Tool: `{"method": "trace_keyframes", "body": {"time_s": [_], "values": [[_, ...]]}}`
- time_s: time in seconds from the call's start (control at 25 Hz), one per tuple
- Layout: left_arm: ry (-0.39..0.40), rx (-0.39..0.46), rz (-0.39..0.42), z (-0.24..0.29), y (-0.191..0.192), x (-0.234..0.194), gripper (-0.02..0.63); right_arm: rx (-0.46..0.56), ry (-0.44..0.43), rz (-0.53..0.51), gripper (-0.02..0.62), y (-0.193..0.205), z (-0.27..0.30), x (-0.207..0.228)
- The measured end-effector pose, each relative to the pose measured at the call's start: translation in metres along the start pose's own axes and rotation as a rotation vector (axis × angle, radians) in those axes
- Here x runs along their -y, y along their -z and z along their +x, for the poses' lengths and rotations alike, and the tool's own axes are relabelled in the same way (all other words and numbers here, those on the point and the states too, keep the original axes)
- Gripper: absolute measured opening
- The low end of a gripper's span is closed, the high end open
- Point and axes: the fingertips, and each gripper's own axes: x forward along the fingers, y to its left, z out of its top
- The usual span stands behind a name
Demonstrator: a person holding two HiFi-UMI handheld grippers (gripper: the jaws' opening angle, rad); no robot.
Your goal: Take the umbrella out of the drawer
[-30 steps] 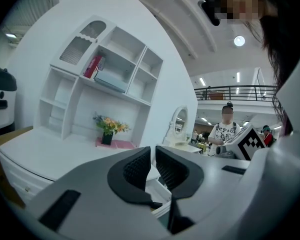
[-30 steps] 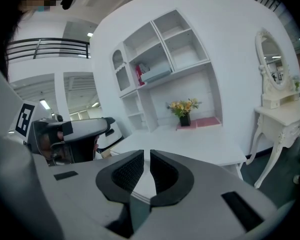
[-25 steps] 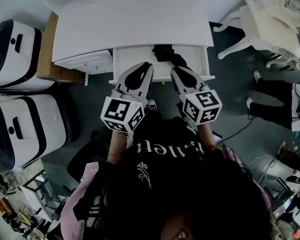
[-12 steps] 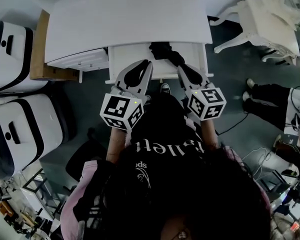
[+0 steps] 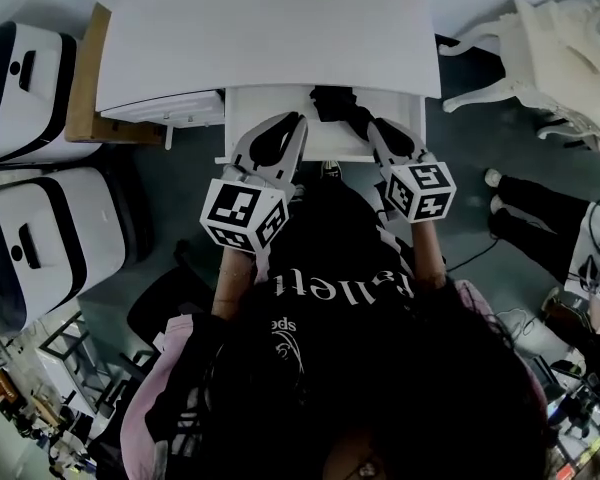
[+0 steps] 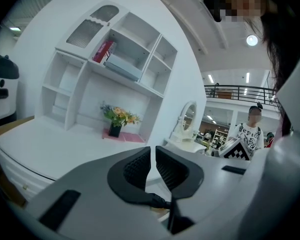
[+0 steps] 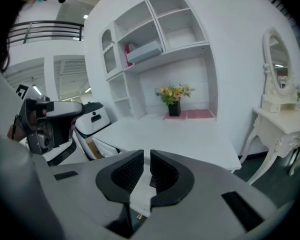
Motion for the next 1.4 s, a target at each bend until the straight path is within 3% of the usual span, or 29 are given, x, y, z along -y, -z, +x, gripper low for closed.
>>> {"method": "trace_keyframes", "body": {"time_s": [0.44,0.56,0.8,1.12,1.4], "values": [[-0.028,-0.051,0.0,0.043,0.011,0.0,0.041,-0.2,-0.059,-0.112,0.073,0.061,0.06,0.053],[-0.041,-0.066,-0.004,0.054,0.014,-0.002,0.041,-0.272,-0.074,-0.122,0.176,0.078,0.077,0.068],[-0.094,-0.11,-0.015,0.061,0.03,-0.019,0.041,-0.373,-0.12,-0.169,0.205,0.112,0.117,0.081],[-0.176,-0.152,-0.024,0.066,0.041,-0.036,0.041,-0.546,-0.165,-0.281,0.247,0.158,0.164,0.087],[-0.242,-0.175,-0.041,0.067,0.047,-0.043,0.041,-0.684,-0.189,-0.458,0.265,0.191,0.194,0.093]]}}
